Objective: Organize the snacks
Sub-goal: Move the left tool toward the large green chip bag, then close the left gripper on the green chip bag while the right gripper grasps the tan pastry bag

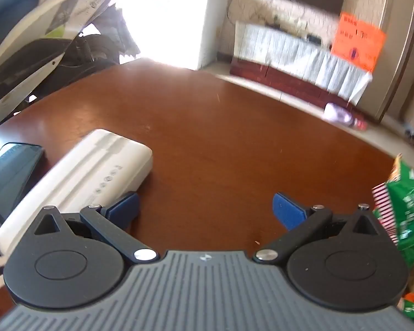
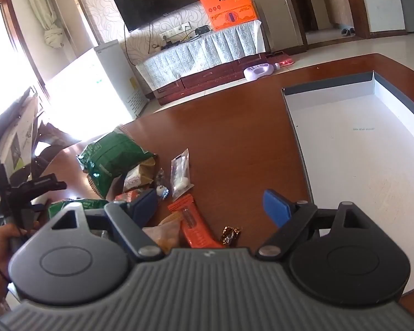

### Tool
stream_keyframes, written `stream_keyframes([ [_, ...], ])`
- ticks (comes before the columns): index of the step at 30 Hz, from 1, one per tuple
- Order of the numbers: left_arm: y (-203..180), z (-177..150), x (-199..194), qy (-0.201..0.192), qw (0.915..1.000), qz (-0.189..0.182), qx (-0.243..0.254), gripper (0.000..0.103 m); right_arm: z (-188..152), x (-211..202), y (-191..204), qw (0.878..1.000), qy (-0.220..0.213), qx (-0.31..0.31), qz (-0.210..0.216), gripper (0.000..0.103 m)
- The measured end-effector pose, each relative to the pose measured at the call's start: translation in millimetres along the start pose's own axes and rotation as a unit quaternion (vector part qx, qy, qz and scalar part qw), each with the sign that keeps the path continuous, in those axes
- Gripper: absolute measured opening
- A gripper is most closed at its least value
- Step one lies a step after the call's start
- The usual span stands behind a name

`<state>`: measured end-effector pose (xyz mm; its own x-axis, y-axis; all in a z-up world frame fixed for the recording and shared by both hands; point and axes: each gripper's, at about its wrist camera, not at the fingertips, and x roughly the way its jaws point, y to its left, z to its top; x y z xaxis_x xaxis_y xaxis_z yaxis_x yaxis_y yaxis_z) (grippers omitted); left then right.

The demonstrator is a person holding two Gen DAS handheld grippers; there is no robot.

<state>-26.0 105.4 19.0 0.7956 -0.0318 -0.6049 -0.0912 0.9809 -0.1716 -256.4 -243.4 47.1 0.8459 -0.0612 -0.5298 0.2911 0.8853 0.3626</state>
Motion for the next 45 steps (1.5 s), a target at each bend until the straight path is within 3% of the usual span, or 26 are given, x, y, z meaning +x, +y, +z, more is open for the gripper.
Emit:
stream_keyframes([
  [3, 5, -7, -22, -0.019, 0.9998, -0.002, -0.002, 0.103, -3, 2, 6, 1.000, 0.003, -0.001, 0.007, 0.086],
  [7, -9, -23, -54, -0.016, 0.9995, -0.021, 0.018, 0.103, -9, -1, 13, 1.000, 0.005, -0.021, 0.013, 0.086],
  [11, -28, -35, -105, -0.077, 0.9957, -0.016, 0.047, 0.103, -12, -10, 16, 0.999, -0.006, -0.036, 0.012, 0.086],
  [15, -47, -55, -163, -0.128, 0.9887, -0.042, 0.065, 0.103, -13, -24, 19, 0.998, -0.029, -0.049, 0.013, 0.086],
  [20, -86, -95, -210, -0.109, 0.9844, -0.080, 0.113, 0.103, -14, -47, 19, 0.995, -0.066, -0.074, 0.013, 0.086],
  [25, -119, -124, -223, -0.085, 0.9779, -0.071, 0.177, 0.103, -14, -56, 9, 0.996, -0.065, -0.067, 0.012, 0.086],
  [27, -113, -122, -219, -0.077, 0.9750, -0.064, 0.198, 0.103, -15, -57, 7, 0.996, -0.066, -0.067, 0.011, 0.086],
  [40, -117, -125, -220, -0.088, 0.9758, -0.034, 0.197, 0.103, -35, -45, 42, 0.985, -0.049, -0.163, 0.008, 0.085],
  [42, -109, -124, -227, -0.099, 0.9786, -0.035, 0.177, 0.103, -38, -43, 47, 0.985, -0.044, -0.169, 0.010, 0.085],
  [45, -105, -128, -217, -0.070, 0.9812, -0.034, 0.177, 0.103, -39, -43, 51, 0.985, -0.043, -0.169, 0.014, 0.085],
])
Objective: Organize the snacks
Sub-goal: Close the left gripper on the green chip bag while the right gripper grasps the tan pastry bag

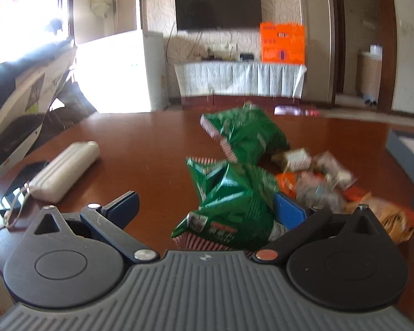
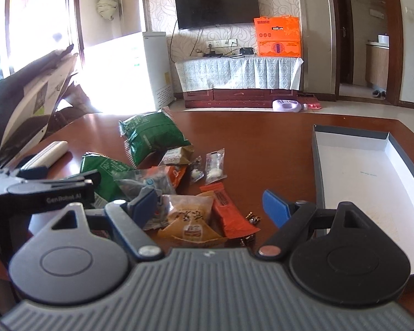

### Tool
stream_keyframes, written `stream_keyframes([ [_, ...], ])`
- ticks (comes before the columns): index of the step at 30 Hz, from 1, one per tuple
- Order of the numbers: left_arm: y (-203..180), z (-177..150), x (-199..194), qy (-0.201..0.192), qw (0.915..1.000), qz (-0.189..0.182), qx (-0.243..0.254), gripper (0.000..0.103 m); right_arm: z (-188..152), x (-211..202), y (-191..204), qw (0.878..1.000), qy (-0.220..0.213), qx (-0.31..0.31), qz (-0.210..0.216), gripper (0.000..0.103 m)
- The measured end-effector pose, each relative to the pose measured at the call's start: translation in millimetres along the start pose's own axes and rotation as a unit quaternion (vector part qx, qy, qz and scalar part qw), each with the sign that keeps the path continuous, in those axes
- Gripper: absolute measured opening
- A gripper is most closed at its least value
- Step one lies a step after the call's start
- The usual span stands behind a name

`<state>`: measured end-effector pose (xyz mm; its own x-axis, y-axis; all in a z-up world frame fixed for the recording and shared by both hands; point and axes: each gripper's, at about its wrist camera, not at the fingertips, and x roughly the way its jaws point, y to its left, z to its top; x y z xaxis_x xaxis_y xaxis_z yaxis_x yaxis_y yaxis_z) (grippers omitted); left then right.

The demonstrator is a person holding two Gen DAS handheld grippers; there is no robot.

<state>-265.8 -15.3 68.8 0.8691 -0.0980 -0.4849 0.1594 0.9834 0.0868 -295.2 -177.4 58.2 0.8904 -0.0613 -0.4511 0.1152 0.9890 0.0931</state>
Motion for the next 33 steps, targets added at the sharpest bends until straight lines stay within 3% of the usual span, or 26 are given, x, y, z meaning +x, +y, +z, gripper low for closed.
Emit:
stream_keyframes([
  [4, -1, 0, 4, -0.007, 0.9999, 0.008, 0.009, 0.103, 1, 1, 2, 1.000, 0.001, 0.001, 0.001, 0.085],
  [9, -12, 1, 16, 0.000, 1.0000, -0.009, 0.004, 0.103, 0, 0, 7, 1.000, 0.001, -0.010, 0.004, 0.085],
  [16, -14, -1, 29, 0.017, 0.9997, 0.010, 0.016, 0.103, -8, 8, 32, 0.995, 0.017, -0.094, 0.033, 0.084],
  [18, -13, -2, 32, 0.022, 0.9997, 0.006, 0.005, 0.103, -8, 14, 37, 0.993, 0.025, -0.112, 0.024, 0.073],
  [22, -18, -3, 38, 0.031, 0.9995, -0.010, 0.003, 0.103, -10, 31, 36, 0.991, 0.060, -0.119, 0.008, 0.065],
  [33, -35, -4, 58, 0.052, 0.9980, -0.033, 0.014, 0.103, -15, 49, 39, 0.989, 0.082, -0.123, 0.005, 0.062],
])
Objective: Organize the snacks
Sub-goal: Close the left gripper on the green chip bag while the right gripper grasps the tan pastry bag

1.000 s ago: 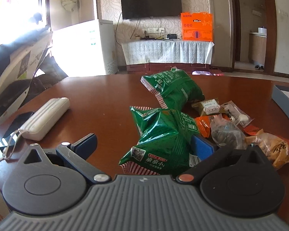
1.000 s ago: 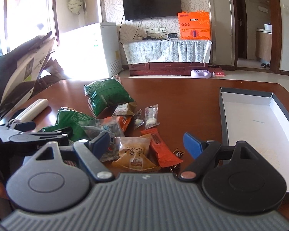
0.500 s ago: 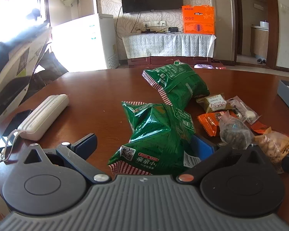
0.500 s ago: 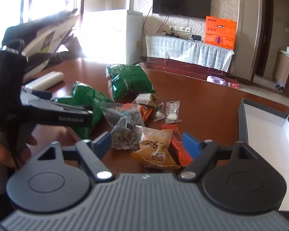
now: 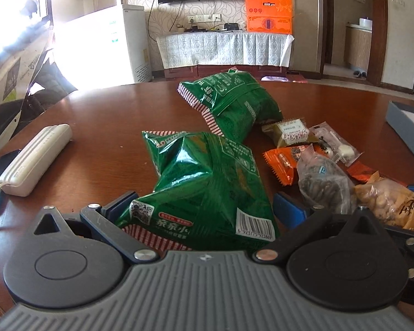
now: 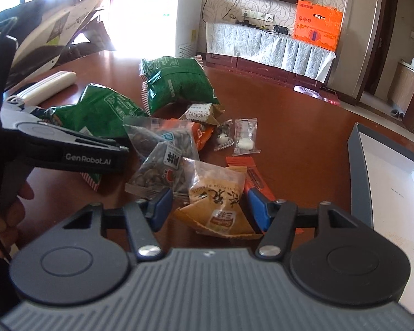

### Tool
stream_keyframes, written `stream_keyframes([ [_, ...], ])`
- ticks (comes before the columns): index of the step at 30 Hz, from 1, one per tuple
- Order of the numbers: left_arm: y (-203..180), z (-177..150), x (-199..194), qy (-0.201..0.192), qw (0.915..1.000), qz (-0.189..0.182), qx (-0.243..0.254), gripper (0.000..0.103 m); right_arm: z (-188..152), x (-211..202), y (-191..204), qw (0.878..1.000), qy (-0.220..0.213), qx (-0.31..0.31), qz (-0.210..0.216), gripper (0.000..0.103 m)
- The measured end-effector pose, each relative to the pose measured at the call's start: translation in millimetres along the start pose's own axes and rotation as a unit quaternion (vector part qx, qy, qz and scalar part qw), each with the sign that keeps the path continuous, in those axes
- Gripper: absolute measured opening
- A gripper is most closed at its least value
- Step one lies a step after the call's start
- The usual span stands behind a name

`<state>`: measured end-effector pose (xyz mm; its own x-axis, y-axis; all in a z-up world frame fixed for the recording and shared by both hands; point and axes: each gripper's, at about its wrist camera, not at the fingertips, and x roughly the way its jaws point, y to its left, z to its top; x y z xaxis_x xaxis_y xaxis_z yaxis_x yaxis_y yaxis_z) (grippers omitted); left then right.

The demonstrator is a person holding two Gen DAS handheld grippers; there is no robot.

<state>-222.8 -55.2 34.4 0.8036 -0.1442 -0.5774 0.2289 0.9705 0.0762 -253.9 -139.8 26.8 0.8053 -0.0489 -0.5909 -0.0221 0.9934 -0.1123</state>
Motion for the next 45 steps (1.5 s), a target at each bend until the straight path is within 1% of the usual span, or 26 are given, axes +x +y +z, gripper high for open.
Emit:
stream_keyframes([
  [6, -6, -1, 3, -0.005, 0.9999, -0.012, 0.009, 0.103, -1, 3, -3, 1.000, 0.015, 0.011, 0.001, 0.062],
  [10, -8, -4, 2, -0.012, 0.9997, -0.014, 0.015, 0.103, -2, 3, -3, 1.000, 0.016, 0.018, 0.002, 0.062],
  [15, -7, -5, 6, -0.005, 0.9998, -0.015, 0.007, 0.103, -1, 5, -2, 1.000, 0.019, 0.024, 0.003, 0.062],
  [18, -7, -6, 9, -0.002, 1.0000, -0.006, 0.005, 0.103, -1, 5, -2, 1.000, 0.019, 0.025, 0.001, 0.061],
  [23, -7, -4, 16, 0.015, 0.9999, 0.001, 0.007, 0.103, -2, 5, -4, 0.999, 0.018, 0.033, -0.007, 0.061],
  [26, -9, -5, 16, 0.010, 0.9999, -0.005, 0.012, 0.103, -1, 6, -5, 0.999, 0.019, 0.039, -0.001, 0.061],
  [29, -13, -7, 16, 0.004, 0.9998, -0.013, 0.018, 0.103, -1, 6, -3, 0.999, 0.018, 0.029, -0.003, 0.061],
  [31, -13, -8, 15, 0.000, 0.9996, -0.024, 0.017, 0.095, -1, 5, -1, 1.000, 0.017, 0.023, -0.002, 0.060],
  [38, -11, -7, 14, -0.003, 0.9994, -0.032, 0.013, 0.090, -2, 4, 1, 1.000, 0.016, 0.017, -0.004, 0.059],
  [44, -6, -8, 11, -0.010, 0.9989, -0.046, 0.003, 0.082, -1, 4, 0, 1.000, 0.015, 0.019, -0.004, 0.058],
  [45, -5, -8, 11, -0.010, 0.9987, -0.049, 0.000, 0.079, -1, 3, 0, 1.000, 0.014, 0.021, -0.002, 0.056],
])
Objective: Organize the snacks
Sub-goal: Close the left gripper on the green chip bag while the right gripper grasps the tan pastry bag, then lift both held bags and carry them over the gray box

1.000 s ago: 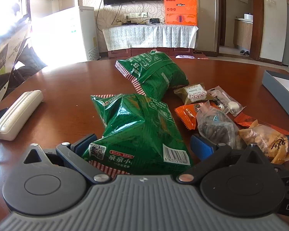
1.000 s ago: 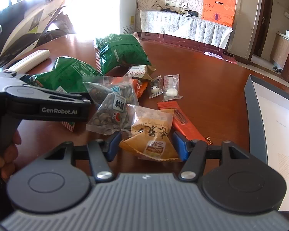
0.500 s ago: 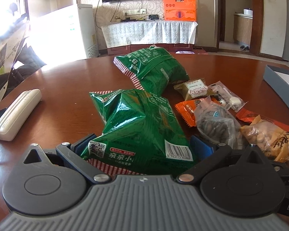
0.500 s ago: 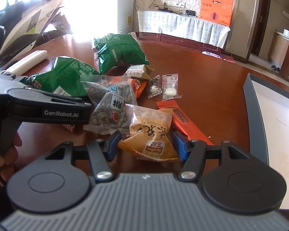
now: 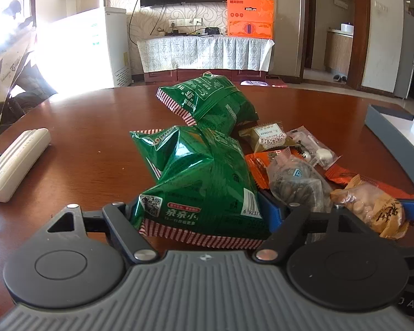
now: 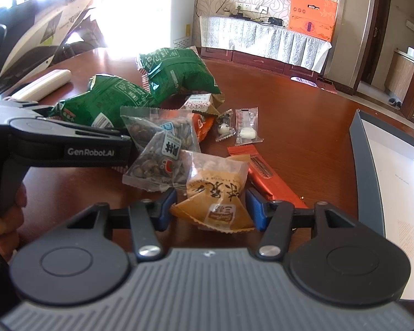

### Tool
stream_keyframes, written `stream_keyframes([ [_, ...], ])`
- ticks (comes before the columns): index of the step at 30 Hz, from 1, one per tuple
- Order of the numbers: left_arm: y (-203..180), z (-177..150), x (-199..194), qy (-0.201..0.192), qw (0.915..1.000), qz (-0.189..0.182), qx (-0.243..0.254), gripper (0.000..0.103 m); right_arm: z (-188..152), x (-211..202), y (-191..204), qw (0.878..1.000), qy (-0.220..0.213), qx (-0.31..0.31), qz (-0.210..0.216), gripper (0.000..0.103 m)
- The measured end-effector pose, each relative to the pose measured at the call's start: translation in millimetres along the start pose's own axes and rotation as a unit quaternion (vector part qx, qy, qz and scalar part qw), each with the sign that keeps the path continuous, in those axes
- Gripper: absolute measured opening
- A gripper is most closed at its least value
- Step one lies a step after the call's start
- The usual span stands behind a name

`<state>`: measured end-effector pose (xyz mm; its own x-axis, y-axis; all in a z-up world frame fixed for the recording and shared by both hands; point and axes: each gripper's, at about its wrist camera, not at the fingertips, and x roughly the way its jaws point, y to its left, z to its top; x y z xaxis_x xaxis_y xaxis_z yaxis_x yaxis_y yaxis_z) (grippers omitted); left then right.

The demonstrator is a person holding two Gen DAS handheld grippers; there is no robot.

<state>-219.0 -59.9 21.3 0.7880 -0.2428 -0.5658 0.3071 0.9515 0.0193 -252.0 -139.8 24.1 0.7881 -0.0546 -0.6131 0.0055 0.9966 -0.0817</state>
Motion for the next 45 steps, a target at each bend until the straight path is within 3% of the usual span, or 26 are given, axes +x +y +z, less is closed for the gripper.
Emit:
stream_keyframes([
  [11, 3, 4, -10, -0.022, 0.9996, 0.007, -0.015, 0.077, 3, -8, 0, 1.000, -0.015, 0.008, 0.016, 0.055],
  [21, -15, 9, -16, -0.032, 0.9991, 0.024, 0.011, 0.077, 10, -25, -1, 0.998, -0.049, 0.015, 0.023, 0.055],
  [30, -39, 18, -29, -0.052, 0.9982, 0.001, 0.029, 0.078, 15, -45, -9, 0.997, -0.081, 0.016, 0.009, 0.055],
  [32, -44, 20, -30, -0.056, 0.9980, -0.004, 0.030, 0.078, 15, -50, -12, 0.996, -0.089, 0.017, 0.004, 0.045],
  [34, -48, 22, -32, -0.059, 0.9978, -0.008, 0.030, 0.078, 15, -53, -16, 0.995, -0.093, 0.020, -0.001, 0.043],
  [39, -53, 19, -29, -0.052, 0.9980, -0.008, 0.035, 0.078, 10, -39, -25, 0.998, -0.057, 0.025, -0.015, 0.043],
  [43, -49, 18, -27, -0.047, 0.9982, -0.005, 0.037, 0.078, 3, -49, -34, 0.998, -0.059, 0.037, 0.000, 0.045],
  [44, -48, 19, -27, -0.045, 0.9985, -0.006, 0.032, 0.078, 0, -50, -35, 0.998, -0.052, 0.035, 0.006, 0.046],
  [45, -47, 19, -26, -0.043, 0.9987, -0.007, 0.027, 0.078, -4, -50, -34, 0.999, -0.041, 0.032, 0.010, 0.055],
])
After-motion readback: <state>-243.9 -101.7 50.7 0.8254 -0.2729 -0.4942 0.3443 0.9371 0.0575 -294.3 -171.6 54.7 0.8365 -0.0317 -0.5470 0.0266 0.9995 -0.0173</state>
